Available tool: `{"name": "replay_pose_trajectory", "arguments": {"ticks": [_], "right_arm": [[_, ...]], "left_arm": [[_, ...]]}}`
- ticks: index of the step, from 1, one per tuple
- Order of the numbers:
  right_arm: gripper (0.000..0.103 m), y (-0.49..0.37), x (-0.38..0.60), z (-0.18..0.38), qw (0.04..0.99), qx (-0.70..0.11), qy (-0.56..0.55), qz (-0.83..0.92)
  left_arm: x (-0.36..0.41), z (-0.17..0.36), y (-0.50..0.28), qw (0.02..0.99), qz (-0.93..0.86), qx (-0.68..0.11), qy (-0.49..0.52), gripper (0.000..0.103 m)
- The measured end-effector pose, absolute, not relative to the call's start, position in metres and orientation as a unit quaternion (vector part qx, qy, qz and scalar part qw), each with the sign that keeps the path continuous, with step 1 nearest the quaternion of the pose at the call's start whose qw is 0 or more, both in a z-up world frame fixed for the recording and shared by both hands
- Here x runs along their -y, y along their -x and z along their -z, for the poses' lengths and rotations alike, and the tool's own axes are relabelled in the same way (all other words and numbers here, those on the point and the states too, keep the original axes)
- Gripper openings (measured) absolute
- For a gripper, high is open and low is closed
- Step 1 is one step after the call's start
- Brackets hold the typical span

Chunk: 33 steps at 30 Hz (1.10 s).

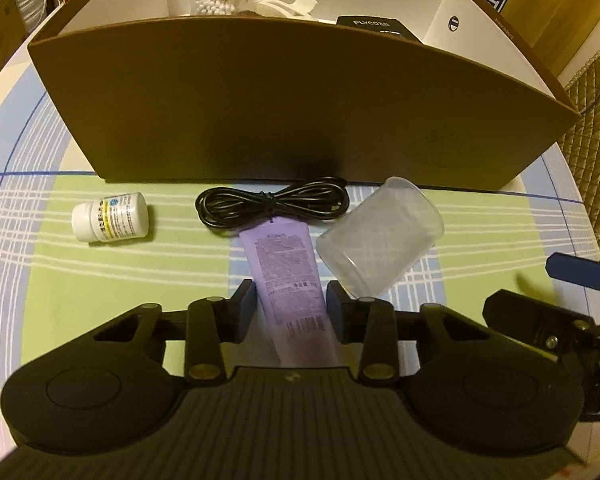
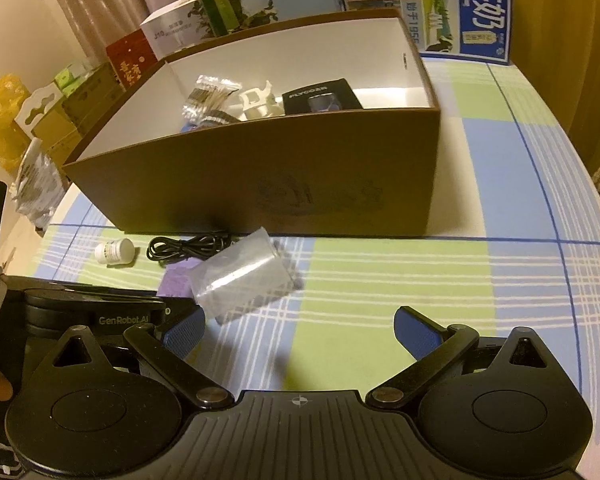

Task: Organize objects
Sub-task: 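Grasp the purple ASAKA tube with the left tool while the right tool grasps the clear plastic cup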

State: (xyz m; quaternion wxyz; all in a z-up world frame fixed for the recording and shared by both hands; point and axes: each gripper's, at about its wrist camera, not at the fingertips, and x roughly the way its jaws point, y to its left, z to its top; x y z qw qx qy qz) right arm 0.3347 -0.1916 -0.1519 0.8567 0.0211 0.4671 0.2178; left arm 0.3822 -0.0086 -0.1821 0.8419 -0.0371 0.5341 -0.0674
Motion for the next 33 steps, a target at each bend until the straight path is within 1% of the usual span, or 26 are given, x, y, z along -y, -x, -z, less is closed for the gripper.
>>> {"name": "replay_pose_trajectory", "arguments": {"ticks": [3, 5, 10, 18, 20, 22, 26, 33], "right_arm": [[0.099, -0.338, 0.185, 0.154, 0.856, -0.463, -0.014, -0.230], [0.098, -0.340, 0.179, 0.155, 0.856, -0.458, -0.007, -0.239], [0.092, -0.346, 0.158, 0.163, 0.852, -0.448, 0.023, -0.272], [0.087, -0.352, 0.125, 0.187, 0.843, -0.440, 0.092, -0.295], [0.083, -0.354, 0.119, 0.191, 0.841, -0.440, 0.109, -0.295], [0.073, -0.356, 0.116, 0.195, 0.840, -0.442, 0.117, -0.291], [0.072, -0.353, 0.117, 0.196, 0.843, -0.440, 0.115, -0.288], [0.072, -0.332, 0.134, 0.191, 0.841, -0.461, 0.096, -0.266]], "left_arm": [[0.004, 0.181, -0.379, 0.844, 0.068, -0.531, 0.039, 0.029], [0.000, 0.180, -0.375, 0.846, 0.067, -0.528, 0.034, 0.029], [-0.017, 0.178, -0.361, 0.846, 0.053, -0.528, 0.046, 0.029], [-0.049, 0.174, -0.348, 0.845, 0.018, -0.530, 0.075, 0.029], [-0.054, 0.172, -0.346, 0.845, 0.012, -0.529, 0.076, 0.029], [-0.057, 0.172, -0.348, 0.845, 0.010, -0.529, 0.075, 0.029], [-0.059, 0.171, -0.346, 0.845, 0.011, -0.529, 0.077, 0.029], [-0.053, 0.172, -0.346, 0.845, 0.024, -0.530, 0.064, 0.029]]}}
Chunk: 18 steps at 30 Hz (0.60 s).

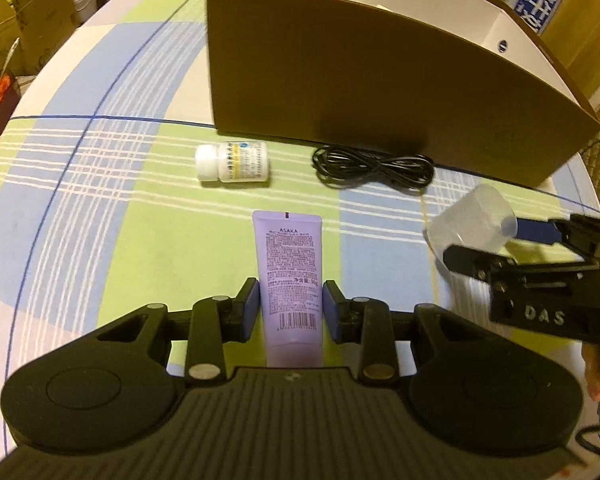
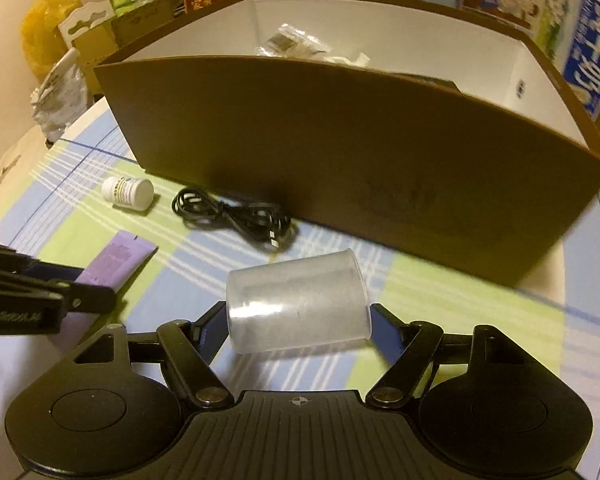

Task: Organize objects
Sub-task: 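Grasp the purple ASAKA tube with the left tool while the right tool grasps the clear plastic cup, then lift the purple tube and plastic cup and carry both toward the box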

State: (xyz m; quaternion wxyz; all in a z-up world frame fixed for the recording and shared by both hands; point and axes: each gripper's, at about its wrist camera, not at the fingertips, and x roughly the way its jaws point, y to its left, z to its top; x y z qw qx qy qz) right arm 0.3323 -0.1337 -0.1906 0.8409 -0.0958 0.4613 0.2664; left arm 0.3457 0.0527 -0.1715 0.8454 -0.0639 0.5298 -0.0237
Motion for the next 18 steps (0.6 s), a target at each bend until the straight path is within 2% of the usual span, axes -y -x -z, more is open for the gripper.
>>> {"name": "replay_pose_trajectory", "arguments": {"ticks": [11, 18], "right_arm": [[0.072, -0.270, 0.179, 0.184, 0.843, -0.487, 0.067, -0.220], [0.072, -0.257, 0.189, 0.182, 0.845, -0.486, 0.065, -0.214]], "left_arm": [[0.002, 0.170, -0.309, 0.833, 0.133, -0.537, 0.012, 0.029], [0.016, 0.170, -0.299, 0.830, 0.124, -0.544, -0.016, 0.029]]}}
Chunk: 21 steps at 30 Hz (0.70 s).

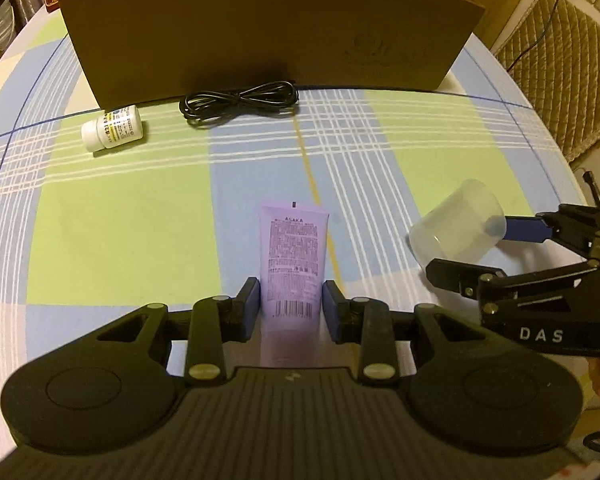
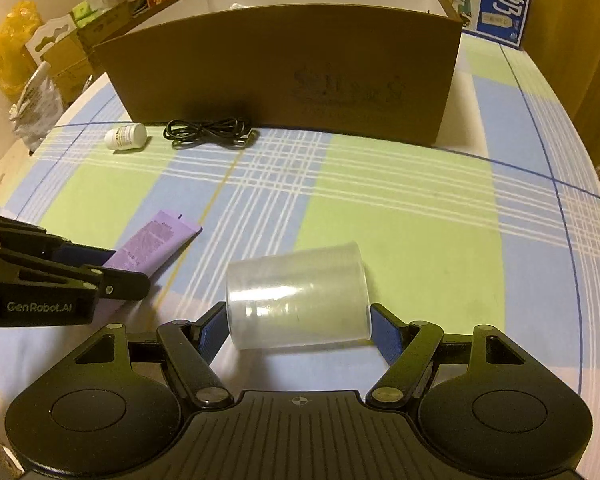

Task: Organize objects
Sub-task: 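Lift the purple tube and plastic cup and carry both toward the box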

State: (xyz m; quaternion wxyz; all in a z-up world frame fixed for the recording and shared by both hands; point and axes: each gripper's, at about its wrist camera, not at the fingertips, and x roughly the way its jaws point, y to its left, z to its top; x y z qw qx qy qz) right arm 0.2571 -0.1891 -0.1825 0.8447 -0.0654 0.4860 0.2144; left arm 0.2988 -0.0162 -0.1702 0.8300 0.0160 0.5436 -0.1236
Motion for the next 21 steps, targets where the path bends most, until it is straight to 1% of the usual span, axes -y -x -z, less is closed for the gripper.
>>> {"name": "replay_pose_trajectory", "arguments": {"ticks": [5, 8, 21], "right_arm": [[0.072, -0.256, 0.186, 0.183, 0.848, -0.480, 0.070, -0.213], [0.072, -0.256, 0.185, 0.184, 0.849, -0.477, 0.076, -0.214], [0.070, -0.253, 0.190, 0.173, 0.856, -0.463, 0.058, -0.221]], "left_arm": [[0.030, 0.177, -0.300, 0.835, 0.119, -0.535, -0.039, 0.032], [0.035, 0.177, -0.297, 0.837, 0.121, -0.531, -0.053, 0.030], [0.034, 0.166, -0.292, 0.839, 0.119, -0.531, -0.033, 0.029]]}}
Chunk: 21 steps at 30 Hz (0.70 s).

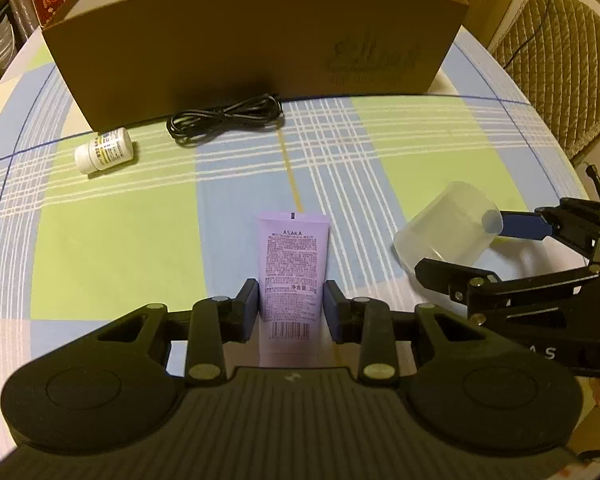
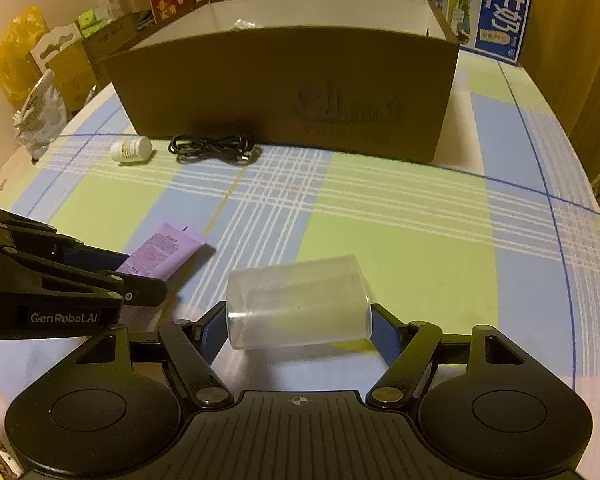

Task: Organize objects
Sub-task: 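Lift the purple tube and plastic cup and carry both toward the box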

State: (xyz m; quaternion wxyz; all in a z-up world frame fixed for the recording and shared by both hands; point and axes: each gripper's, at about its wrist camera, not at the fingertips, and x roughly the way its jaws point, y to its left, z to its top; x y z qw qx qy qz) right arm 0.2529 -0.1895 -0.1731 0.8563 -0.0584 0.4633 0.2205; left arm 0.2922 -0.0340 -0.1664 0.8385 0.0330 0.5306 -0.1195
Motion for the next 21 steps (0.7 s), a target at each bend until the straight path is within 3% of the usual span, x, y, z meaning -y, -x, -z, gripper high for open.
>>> {"name": "replay_pose_trajectory", "arguments": {"ticks": [21], "right_arm": [[0.070, -0.265, 0.176, 0.126, 0.871, -0.419, 0.034, -0.255]], "left_arm": [[-0.003, 0.111, -0.295, 0.873, 0.096, -0.478, 0.007, 0.029]]}}
